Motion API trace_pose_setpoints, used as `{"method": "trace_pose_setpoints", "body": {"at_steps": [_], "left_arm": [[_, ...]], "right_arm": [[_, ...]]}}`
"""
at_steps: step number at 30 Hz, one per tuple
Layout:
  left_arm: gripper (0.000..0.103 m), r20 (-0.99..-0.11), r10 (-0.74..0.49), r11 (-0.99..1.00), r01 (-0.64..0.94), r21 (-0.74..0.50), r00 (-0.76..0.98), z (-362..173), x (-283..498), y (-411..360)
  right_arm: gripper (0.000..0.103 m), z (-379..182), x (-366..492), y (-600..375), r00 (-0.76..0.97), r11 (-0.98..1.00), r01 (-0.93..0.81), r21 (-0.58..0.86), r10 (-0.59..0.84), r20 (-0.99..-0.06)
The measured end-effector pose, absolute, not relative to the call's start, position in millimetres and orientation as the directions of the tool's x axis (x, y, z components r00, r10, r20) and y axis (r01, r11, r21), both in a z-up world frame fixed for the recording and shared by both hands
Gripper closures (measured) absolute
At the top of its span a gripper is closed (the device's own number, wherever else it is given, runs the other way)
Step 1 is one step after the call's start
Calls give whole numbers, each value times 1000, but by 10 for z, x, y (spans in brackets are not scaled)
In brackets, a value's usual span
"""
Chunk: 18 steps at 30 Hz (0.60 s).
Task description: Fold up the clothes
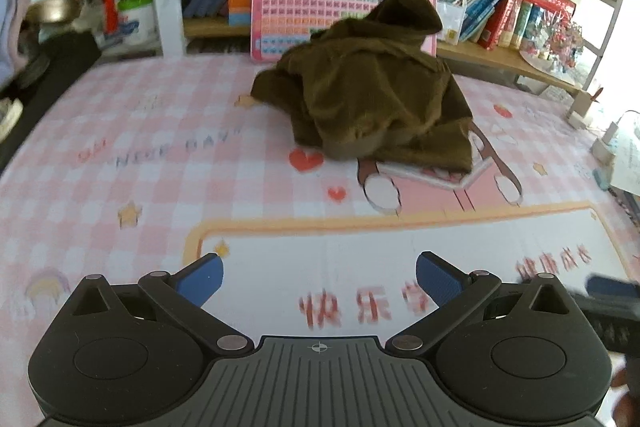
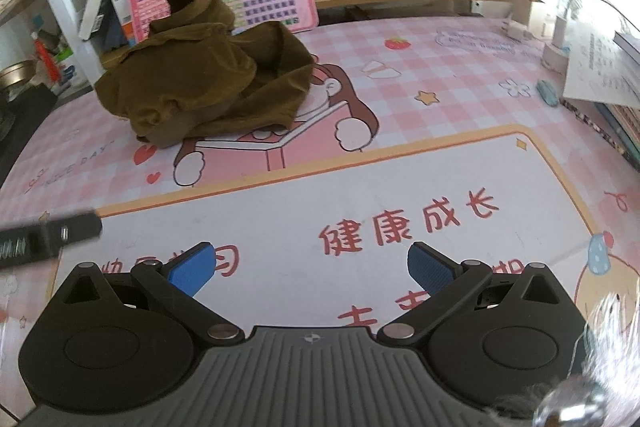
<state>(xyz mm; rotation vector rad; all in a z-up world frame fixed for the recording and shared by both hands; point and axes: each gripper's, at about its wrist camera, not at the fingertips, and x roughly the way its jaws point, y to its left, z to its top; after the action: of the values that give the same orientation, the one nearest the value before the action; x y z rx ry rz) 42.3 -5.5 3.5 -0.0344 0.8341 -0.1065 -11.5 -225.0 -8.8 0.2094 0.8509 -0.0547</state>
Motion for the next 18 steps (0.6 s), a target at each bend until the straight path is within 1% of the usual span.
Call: {"method": "trace_pose_setpoints", "body": {"at_steps": [3, 6, 10, 15, 18], "left_arm": [[0, -724, -119, 993, 94, -75, 679, 61, 644, -77], [0, -698, -150, 989, 105, -107, 701, 105, 884, -86], [1, -651, -140, 990, 100, -98, 746, 146, 1185, -136], [0, -610, -145, 989, 93, -116, 779, 66, 1504, -205], [0, -609, -166, 983, 78, -168, 775, -29, 1674, -185]], "right_arm": [[0, -97, -125, -2303, 658, 974, 157, 162, 19, -753], [0, -100, -150, -2376, 653, 969, 192, 155, -9, -757], [0, -103, -193, -2480, 644, 959, 244, 142, -51, -763], [0, -115, -259, -2559, 624, 950, 287, 120, -91, -776], [0, -118, -303, -2600, 613, 946, 306, 104, -113, -782]]}}
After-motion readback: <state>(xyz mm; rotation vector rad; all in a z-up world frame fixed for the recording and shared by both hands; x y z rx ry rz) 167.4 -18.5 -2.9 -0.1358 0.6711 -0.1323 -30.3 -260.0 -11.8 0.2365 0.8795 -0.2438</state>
